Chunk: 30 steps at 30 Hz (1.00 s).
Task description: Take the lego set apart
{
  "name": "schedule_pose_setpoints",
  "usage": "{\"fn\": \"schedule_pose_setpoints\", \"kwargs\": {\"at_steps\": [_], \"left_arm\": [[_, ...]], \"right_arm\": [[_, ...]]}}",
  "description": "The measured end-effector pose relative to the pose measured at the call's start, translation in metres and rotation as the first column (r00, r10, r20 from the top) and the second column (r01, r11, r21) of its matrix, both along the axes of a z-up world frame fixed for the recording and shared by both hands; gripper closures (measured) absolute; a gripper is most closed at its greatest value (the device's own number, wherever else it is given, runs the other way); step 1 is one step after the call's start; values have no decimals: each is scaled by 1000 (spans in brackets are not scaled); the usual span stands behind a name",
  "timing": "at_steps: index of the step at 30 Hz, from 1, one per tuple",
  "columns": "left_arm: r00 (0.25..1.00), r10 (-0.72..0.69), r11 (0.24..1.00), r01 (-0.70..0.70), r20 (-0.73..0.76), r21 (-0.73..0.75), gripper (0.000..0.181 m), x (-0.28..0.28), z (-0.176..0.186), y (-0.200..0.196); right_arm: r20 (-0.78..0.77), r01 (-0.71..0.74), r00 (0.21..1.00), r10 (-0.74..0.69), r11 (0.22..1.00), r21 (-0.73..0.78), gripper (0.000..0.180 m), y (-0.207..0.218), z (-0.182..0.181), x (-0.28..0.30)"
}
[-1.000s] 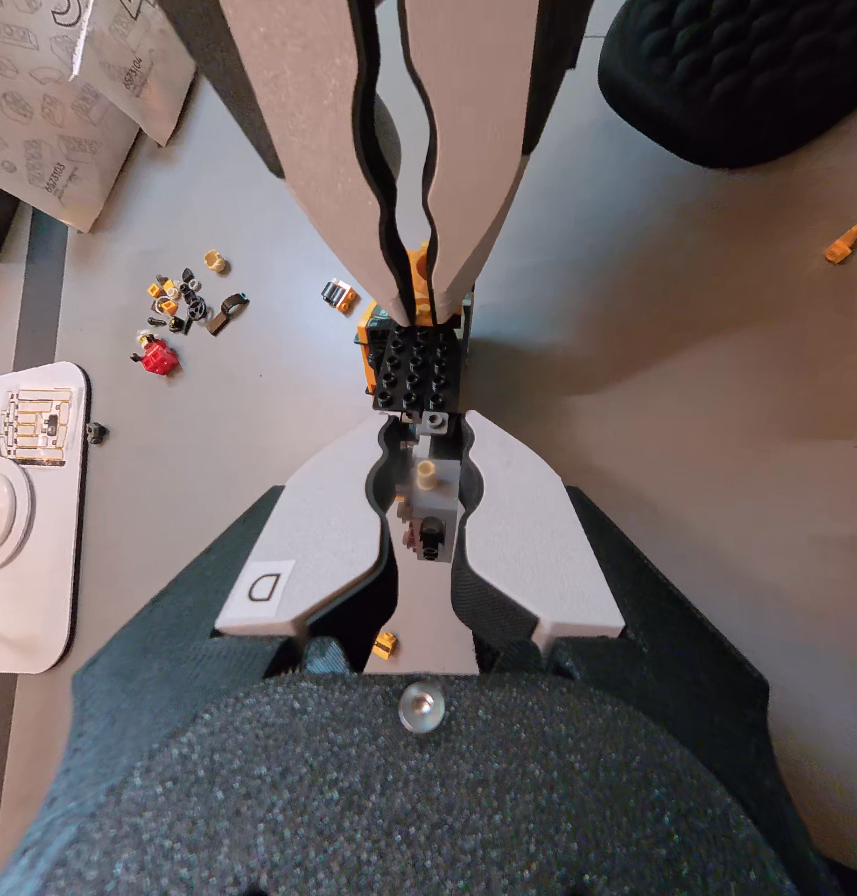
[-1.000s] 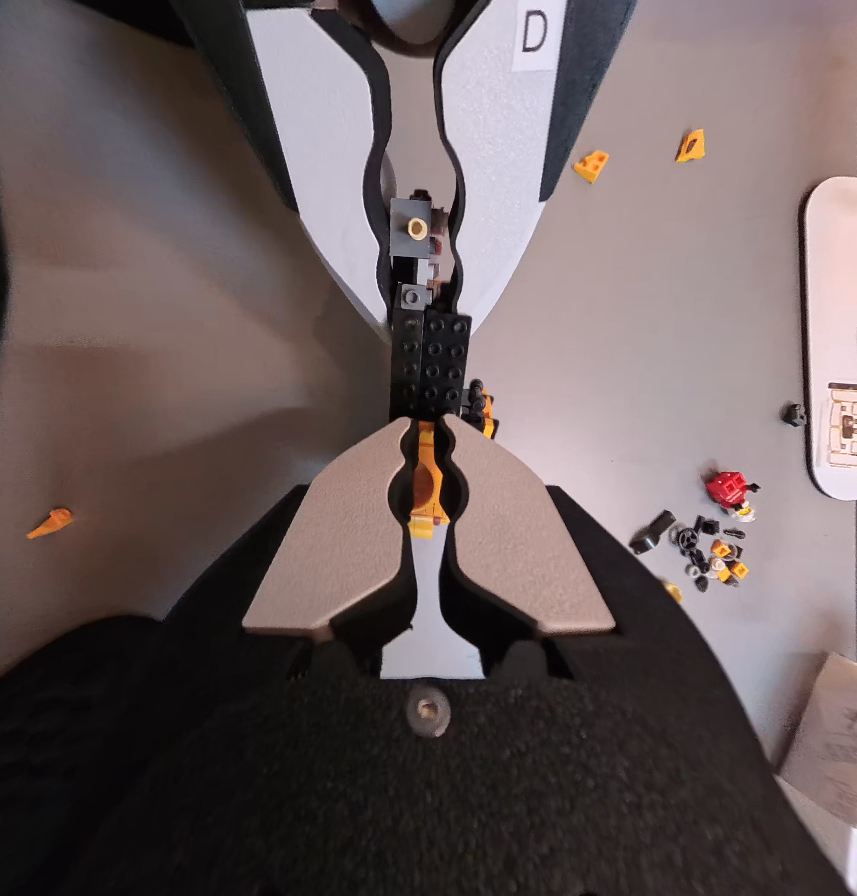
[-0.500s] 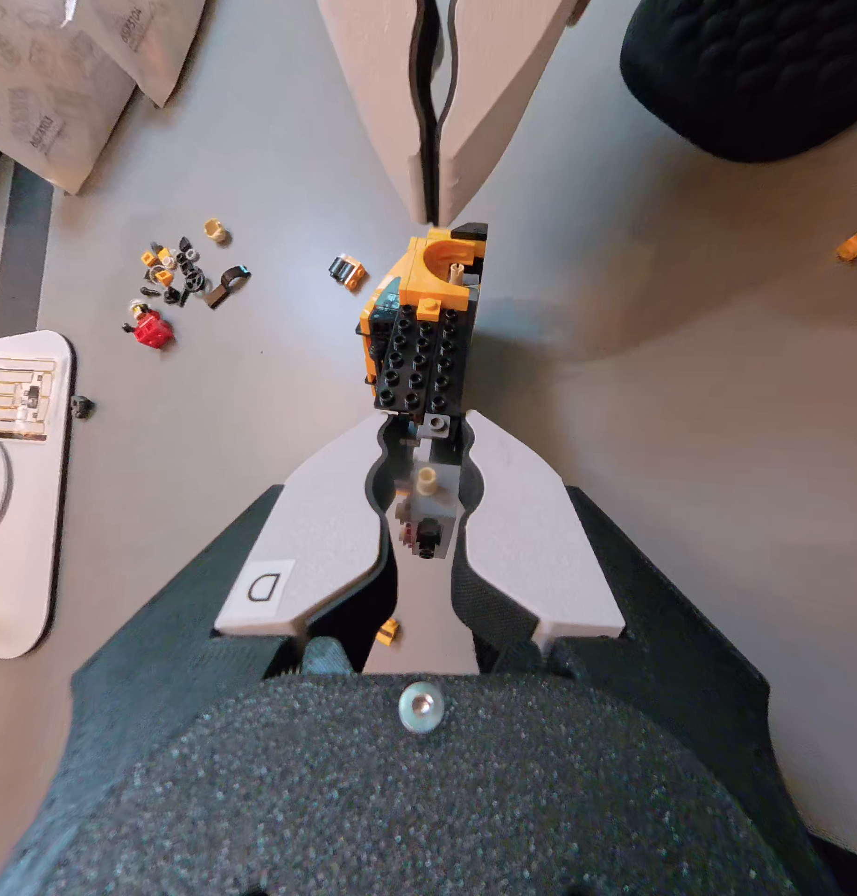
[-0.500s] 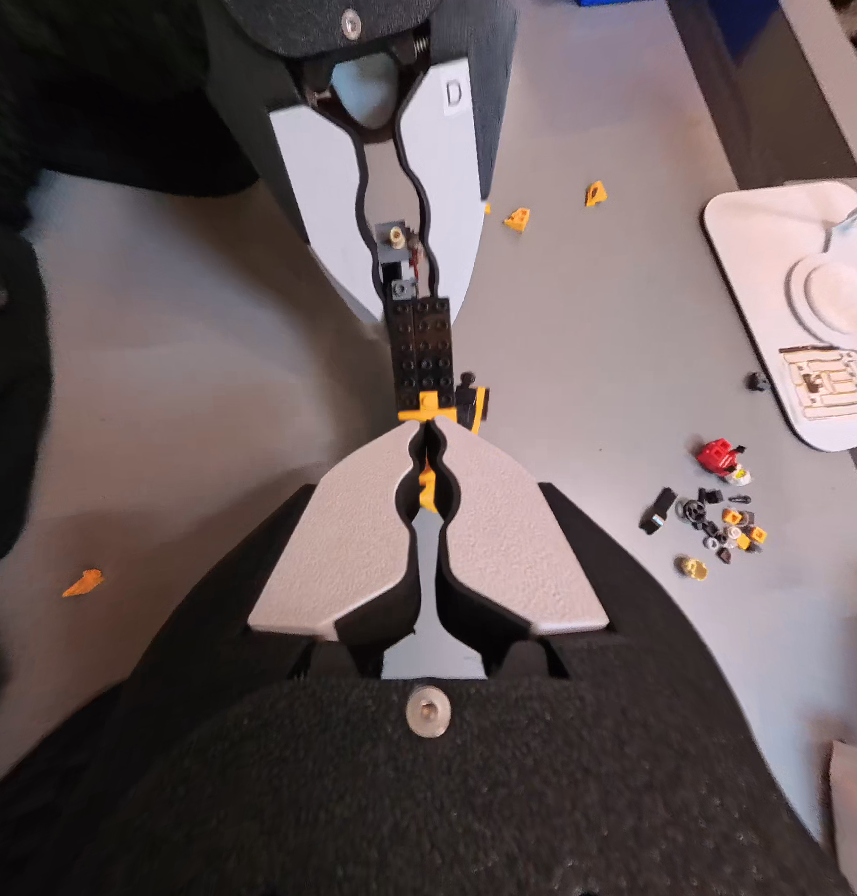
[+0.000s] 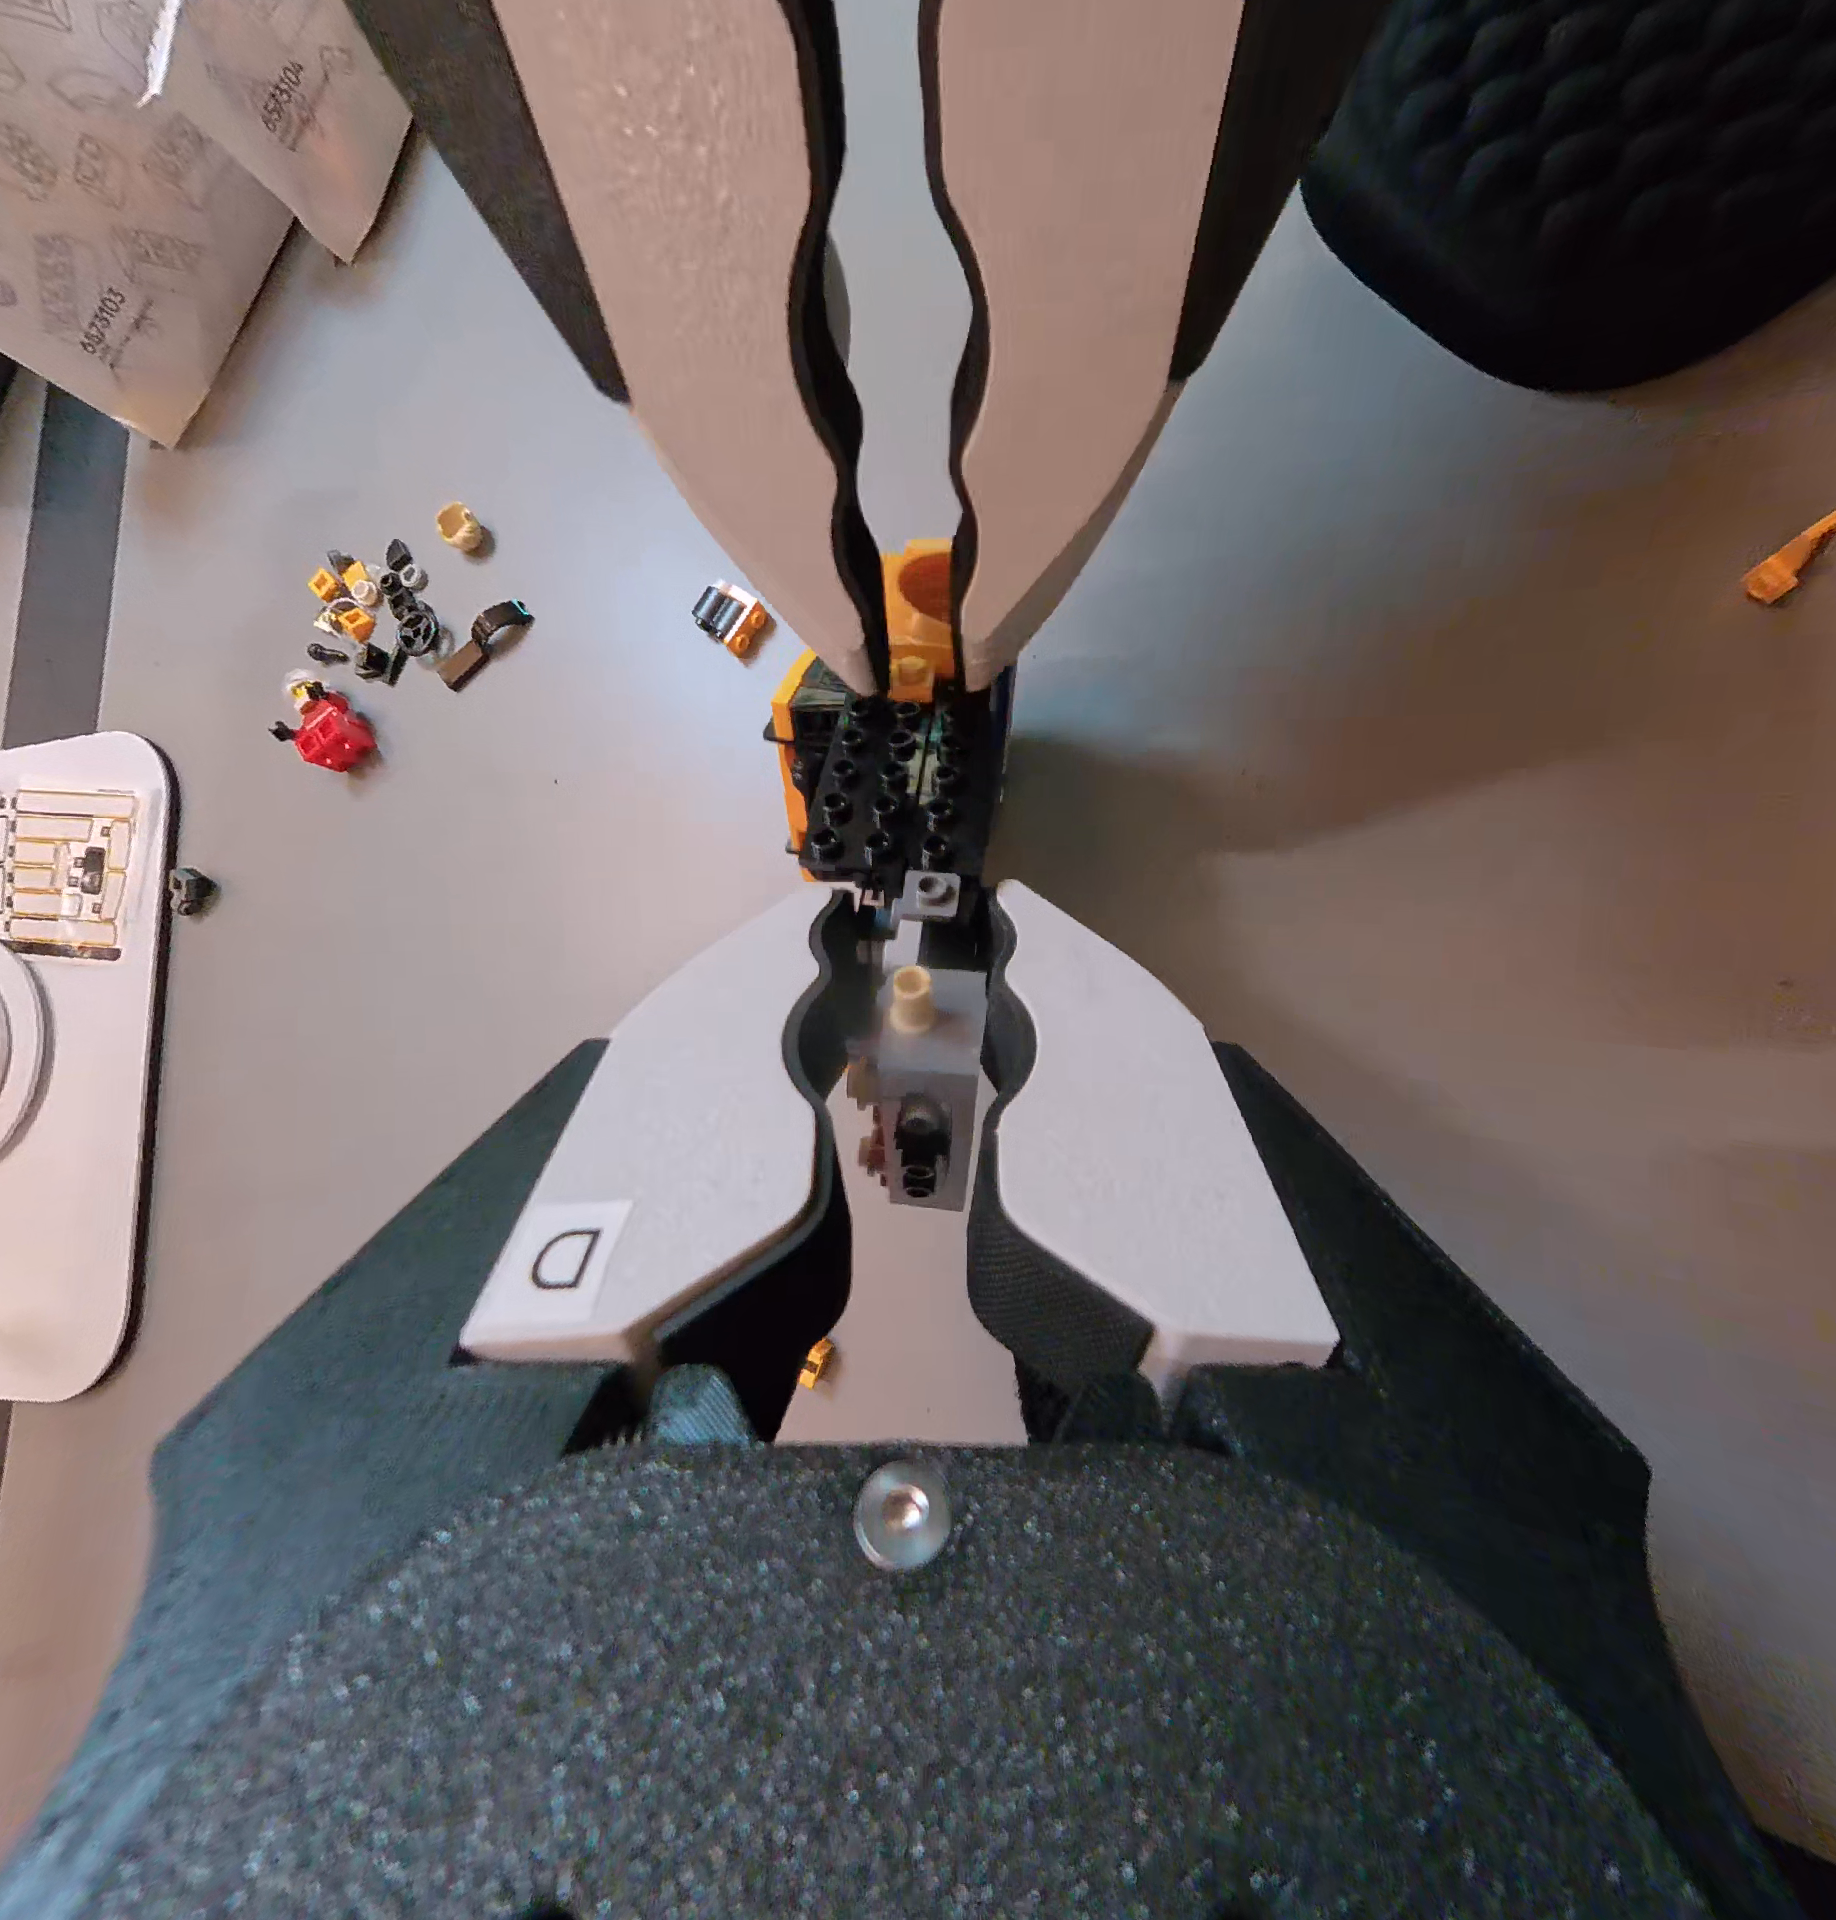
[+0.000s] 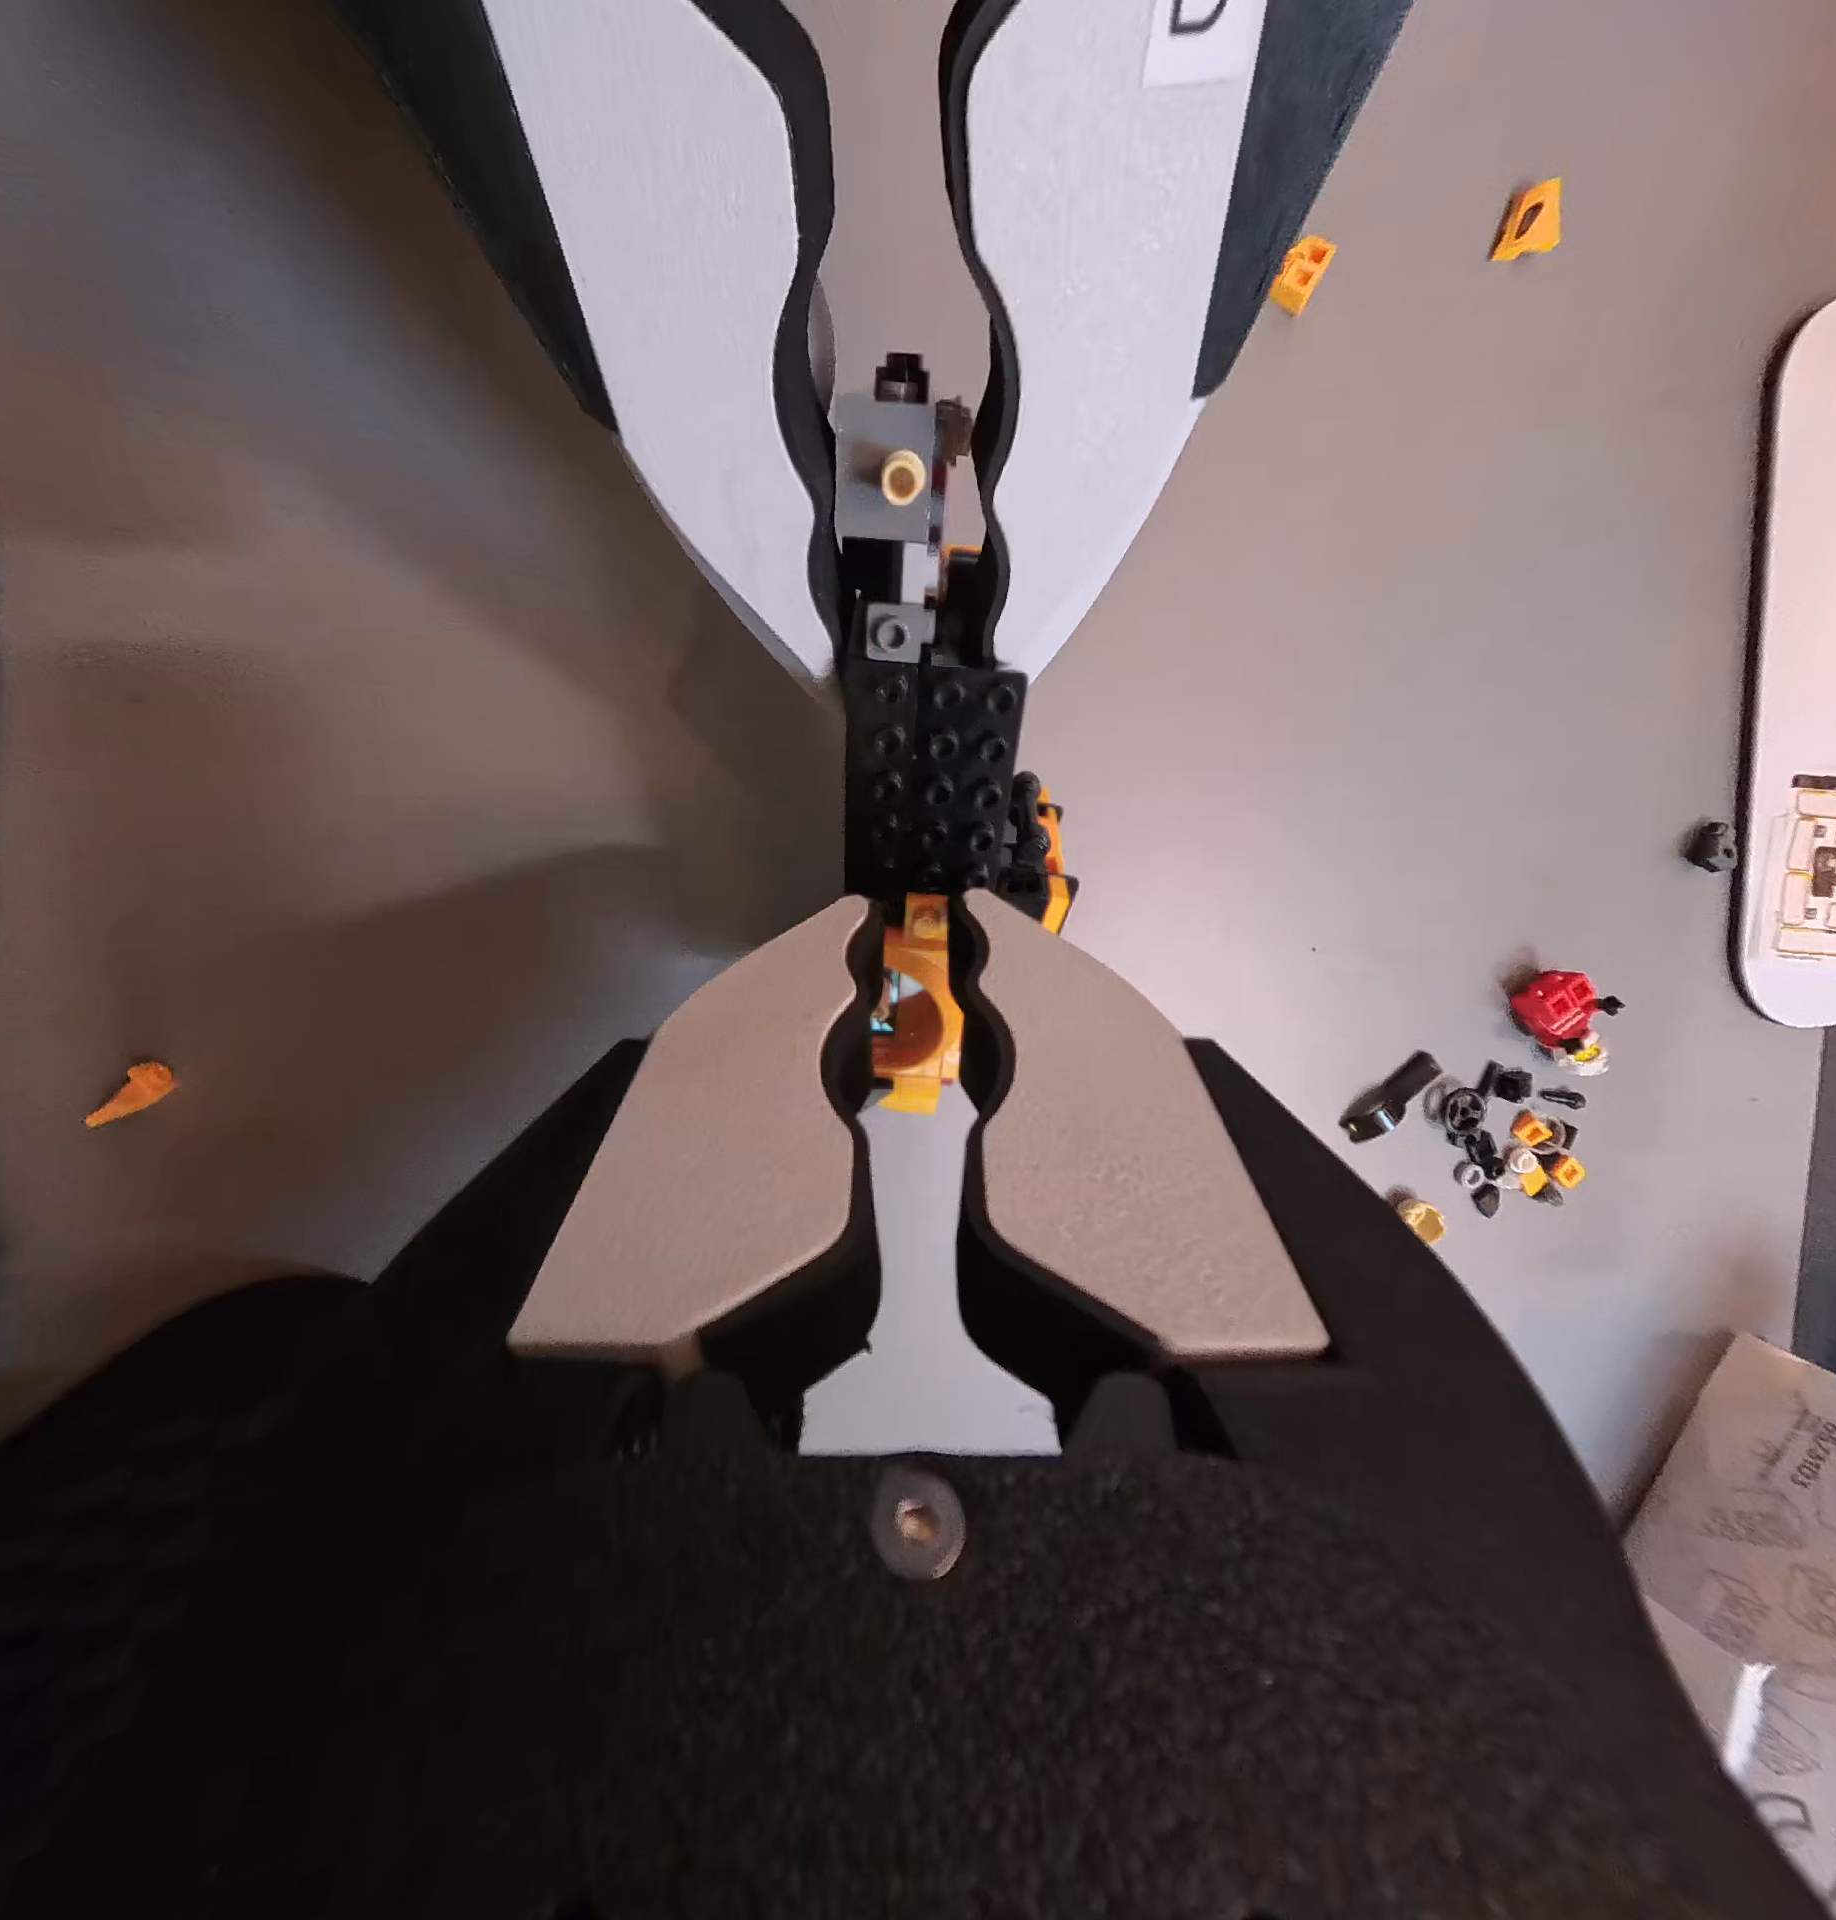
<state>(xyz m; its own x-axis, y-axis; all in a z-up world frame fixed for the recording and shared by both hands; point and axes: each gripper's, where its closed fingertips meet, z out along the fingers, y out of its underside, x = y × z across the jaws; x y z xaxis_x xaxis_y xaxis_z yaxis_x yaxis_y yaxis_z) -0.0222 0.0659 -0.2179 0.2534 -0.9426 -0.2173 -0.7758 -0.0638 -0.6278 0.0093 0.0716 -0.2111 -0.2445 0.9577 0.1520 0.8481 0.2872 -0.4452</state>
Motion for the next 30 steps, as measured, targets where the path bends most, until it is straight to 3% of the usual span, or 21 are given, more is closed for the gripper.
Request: {"fn": "schedule_pose_setpoints", "kwargs": {"at_steps": [5,19,23,25,27,30], "left_arm": [[1000,-4,1000,4,18,-11,158,-1,1,0],[998,-12,999,14,57,-45,158,-2,-2,-1],[999,7,996,-3,45,-84,157,-5,-10,1],[998,17,996,-12,64,-83,157,-1,-14,4],[997,1,995,6,78,-101,157,0,-14,2],[994,4,993,9,106,-116,157,-2,-16,4]], "right_arm": [[22,-16,1000,17,999,-38,170,2,-2,-1],[-100,-21,995,0,977,-211,175,4,-4,-7],[-181,-13,983,-42,956,-293,176,-1,-2,-9],[-309,-70,949,-61,915,-397,180,-15,18,-18],[-366,-41,927,-86,944,-328,180,-3,23,-18],[-377,48,908,-182,940,-339,180,15,27,-6]]}}
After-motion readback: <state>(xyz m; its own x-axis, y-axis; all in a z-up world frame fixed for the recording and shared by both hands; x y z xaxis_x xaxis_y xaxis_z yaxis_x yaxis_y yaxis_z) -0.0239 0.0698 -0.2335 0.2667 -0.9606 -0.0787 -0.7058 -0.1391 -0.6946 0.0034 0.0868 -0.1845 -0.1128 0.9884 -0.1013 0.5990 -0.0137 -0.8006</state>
